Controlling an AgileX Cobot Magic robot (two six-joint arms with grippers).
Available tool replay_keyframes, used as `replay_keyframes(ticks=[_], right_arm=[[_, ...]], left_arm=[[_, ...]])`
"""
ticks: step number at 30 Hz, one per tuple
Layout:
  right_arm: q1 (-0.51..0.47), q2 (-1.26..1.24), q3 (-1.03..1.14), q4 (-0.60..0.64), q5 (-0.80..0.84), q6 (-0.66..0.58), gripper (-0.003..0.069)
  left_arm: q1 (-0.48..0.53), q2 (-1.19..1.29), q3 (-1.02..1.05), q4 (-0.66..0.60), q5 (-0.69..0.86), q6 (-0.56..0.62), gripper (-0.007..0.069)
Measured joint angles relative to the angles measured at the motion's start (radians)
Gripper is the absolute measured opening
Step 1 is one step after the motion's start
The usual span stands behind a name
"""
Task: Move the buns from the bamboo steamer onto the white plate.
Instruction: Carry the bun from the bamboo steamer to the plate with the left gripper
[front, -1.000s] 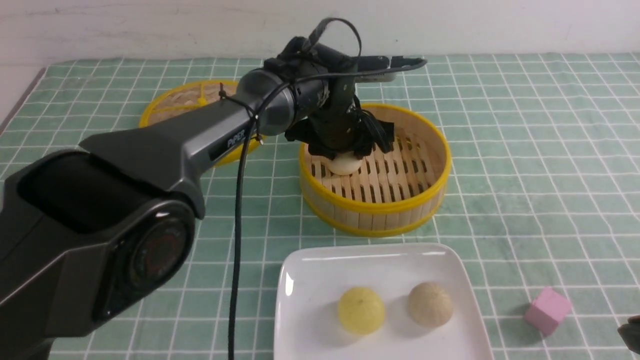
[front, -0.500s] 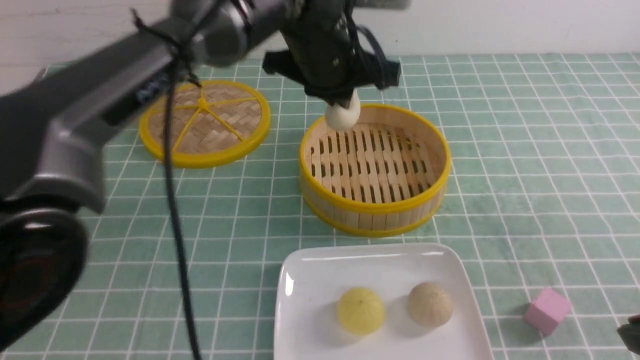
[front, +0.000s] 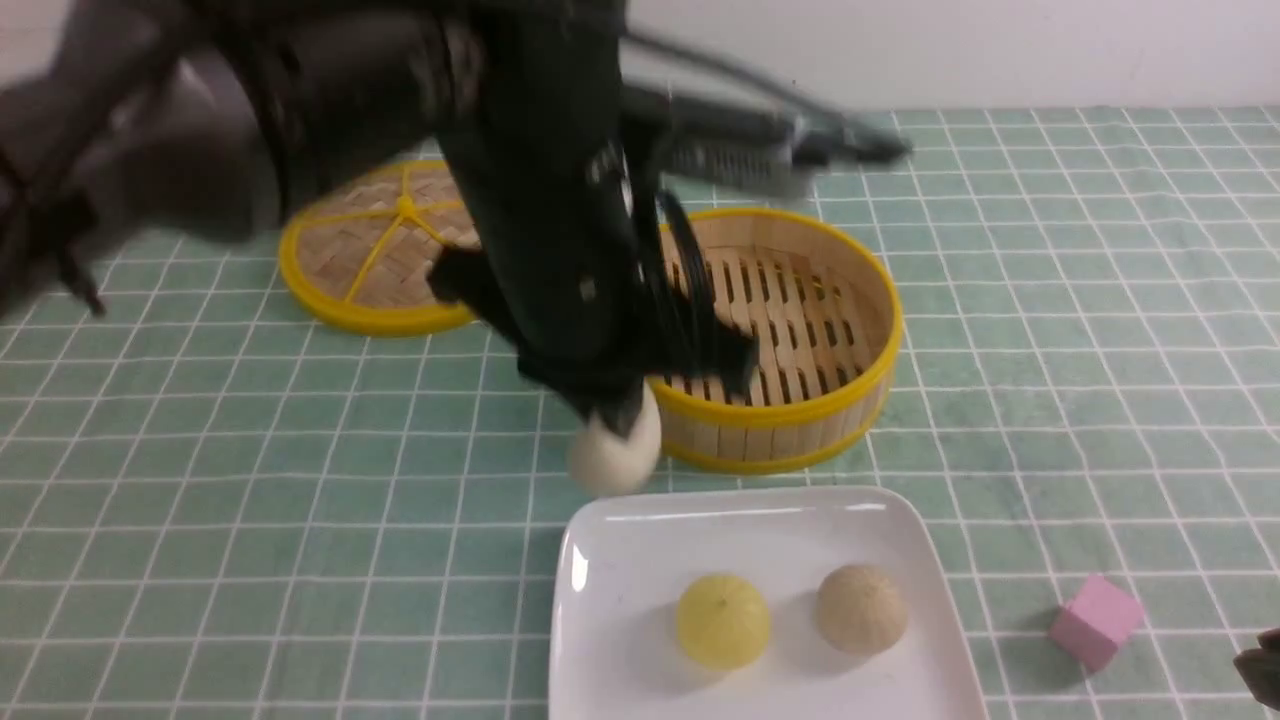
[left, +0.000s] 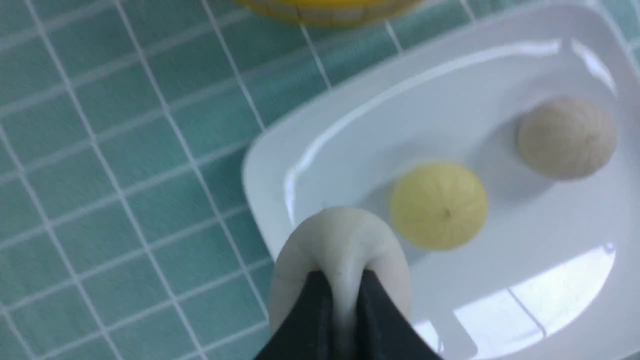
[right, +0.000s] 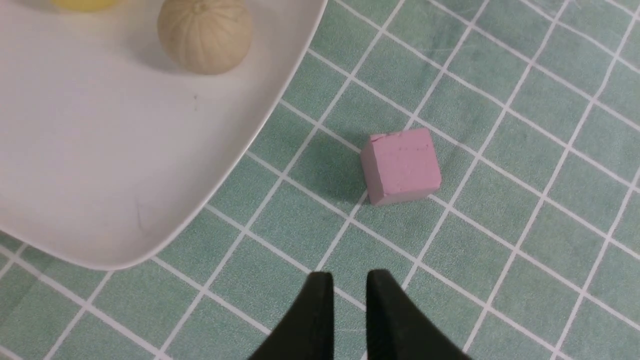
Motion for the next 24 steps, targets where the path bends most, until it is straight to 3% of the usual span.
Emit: replay_keyframes(ticks=[8, 14, 21, 24], right_arm=[[0.000, 0.000, 0.000, 0.000, -0.001, 0.000, 0.0135], [0.000, 0.000, 0.000, 0.015, -0.001, 0.000, 0.0135], [0.000, 0.000, -0.014, 0.043, 0.027, 0.000, 0.0100], [0.000, 0.000, -0.064, 0.047, 0.102, 0.000, 0.0015]], left_arm=[[-0.065, -0.022, 0.387, -0.007, -0.314, -0.284, 0.0034], [-0.065, -0.022, 0.457, -0.007, -0.474, -0.342, 0.0055], [-0.065, 0.005, 0.458, -0.018, -0.533, -0.352, 0.0219], [-0.065, 0.010, 0.458, -0.021, -0.531, -0.353, 0.0319]])
